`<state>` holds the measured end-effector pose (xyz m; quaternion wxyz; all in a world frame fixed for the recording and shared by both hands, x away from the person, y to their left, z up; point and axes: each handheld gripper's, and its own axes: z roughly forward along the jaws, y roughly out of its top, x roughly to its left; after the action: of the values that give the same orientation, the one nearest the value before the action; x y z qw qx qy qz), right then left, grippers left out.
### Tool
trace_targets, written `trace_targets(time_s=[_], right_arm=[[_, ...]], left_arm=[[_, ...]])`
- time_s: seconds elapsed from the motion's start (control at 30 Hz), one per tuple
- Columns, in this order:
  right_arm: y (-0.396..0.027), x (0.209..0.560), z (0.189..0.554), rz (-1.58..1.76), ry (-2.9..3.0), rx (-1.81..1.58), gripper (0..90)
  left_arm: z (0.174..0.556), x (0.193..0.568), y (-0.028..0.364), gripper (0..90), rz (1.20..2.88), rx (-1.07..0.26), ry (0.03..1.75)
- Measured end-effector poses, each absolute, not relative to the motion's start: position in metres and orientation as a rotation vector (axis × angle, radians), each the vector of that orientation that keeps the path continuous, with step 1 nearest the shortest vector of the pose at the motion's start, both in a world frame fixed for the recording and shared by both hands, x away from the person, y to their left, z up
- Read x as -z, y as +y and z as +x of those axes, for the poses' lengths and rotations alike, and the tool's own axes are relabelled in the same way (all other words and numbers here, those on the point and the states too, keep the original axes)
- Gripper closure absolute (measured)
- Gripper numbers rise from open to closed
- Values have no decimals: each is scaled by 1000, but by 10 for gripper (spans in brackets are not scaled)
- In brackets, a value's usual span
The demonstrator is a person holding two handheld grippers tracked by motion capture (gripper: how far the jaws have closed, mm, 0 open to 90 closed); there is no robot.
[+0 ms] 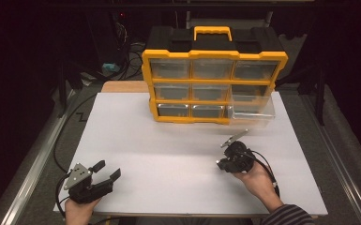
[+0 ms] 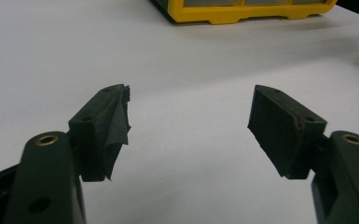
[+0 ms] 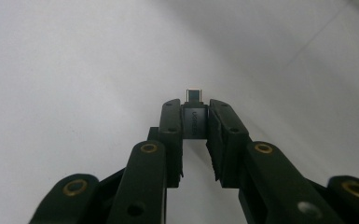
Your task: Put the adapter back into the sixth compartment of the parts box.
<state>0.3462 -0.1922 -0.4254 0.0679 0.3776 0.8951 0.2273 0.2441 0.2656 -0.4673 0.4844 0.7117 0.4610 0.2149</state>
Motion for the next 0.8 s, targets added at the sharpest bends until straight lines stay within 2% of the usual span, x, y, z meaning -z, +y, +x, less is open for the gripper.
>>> trace_targets(time_s=[0.5,0.8], right_arm=[[-230,427,332,1221,2616,-776,770],[-255,430,318,1276,2500,-948,769]], left_arm=[[244,468,265,294,1726,-518,1131],[245,468,265,294,1738,-524,1129]])
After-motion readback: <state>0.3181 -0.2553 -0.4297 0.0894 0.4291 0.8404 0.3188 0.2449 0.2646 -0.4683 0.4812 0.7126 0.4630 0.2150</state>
